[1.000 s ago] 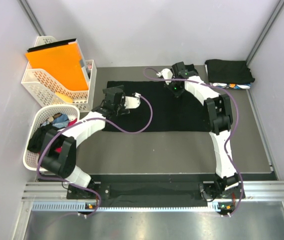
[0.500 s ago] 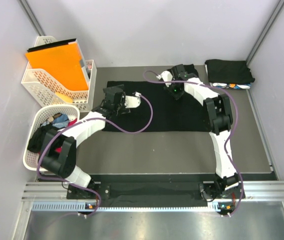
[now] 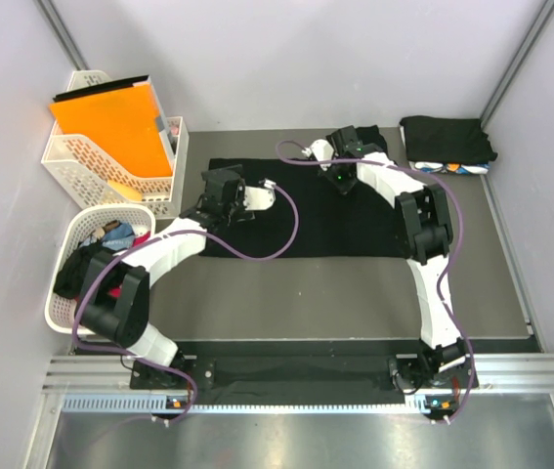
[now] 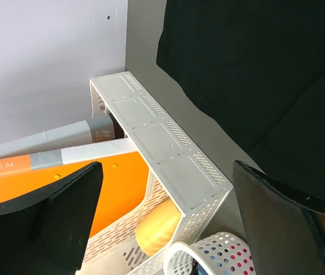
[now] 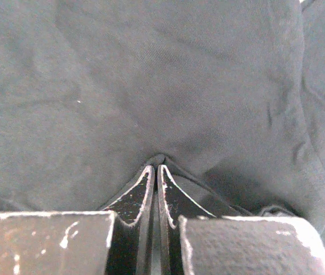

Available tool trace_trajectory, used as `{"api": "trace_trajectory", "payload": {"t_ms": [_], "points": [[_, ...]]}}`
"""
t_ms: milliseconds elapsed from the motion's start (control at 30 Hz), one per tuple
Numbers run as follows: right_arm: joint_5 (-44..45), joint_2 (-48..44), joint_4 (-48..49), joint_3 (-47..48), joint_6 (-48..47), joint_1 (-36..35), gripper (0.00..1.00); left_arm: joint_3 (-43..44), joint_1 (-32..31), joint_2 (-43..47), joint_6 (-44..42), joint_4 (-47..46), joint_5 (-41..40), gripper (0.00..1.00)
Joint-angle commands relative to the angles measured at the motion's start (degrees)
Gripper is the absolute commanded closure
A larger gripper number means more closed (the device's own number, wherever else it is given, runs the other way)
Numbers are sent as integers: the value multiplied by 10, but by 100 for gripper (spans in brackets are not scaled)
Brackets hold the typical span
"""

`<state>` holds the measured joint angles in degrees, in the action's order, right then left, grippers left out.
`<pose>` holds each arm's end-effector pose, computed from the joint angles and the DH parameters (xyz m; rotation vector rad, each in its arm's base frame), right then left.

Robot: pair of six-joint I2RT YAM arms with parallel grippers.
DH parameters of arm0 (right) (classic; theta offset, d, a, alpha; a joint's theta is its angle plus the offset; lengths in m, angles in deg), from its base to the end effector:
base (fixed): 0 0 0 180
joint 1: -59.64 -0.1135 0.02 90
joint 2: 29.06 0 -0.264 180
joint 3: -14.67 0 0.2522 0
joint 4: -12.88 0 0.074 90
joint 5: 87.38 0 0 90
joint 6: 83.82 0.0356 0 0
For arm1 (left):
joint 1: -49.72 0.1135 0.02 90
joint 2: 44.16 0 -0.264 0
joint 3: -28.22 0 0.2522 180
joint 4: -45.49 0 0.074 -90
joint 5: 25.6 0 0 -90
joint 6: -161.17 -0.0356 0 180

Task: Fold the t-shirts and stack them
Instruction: Fold the flattened tshirt in 1/3 of the way

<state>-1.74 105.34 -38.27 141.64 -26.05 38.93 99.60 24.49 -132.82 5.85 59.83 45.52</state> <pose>0.4778 0.1836 0.1761 -1.1786 2.3048 0.0250 0.3182 -0.1372 0.2461 1.4036 1.6746 0.7564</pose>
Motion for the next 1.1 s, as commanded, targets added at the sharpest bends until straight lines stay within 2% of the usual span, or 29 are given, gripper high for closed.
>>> {"api": "trace_trajectory", "payload": {"t_ms": [0, 600, 700, 800, 1067], "points": [[-2, -57, 28, 1, -9, -21, 100, 7, -3, -7, -5, -30, 7, 1], [-8, -48, 30, 2, -14, -36, 100, 13, -3, -18, -10, -32, 8, 1], [-5, -42, 28, 2, -18, -36, 93, 14, -3, -18, -10, -31, 8, 1], [-5, -42, 24, 0, -21, -38, 92, 13, -3, -19, -11, -32, 7, 1], [-16, -45, 21, -14, -28, -42, 94, 20, -3, -24, -18, -37, 10, 1]]}}
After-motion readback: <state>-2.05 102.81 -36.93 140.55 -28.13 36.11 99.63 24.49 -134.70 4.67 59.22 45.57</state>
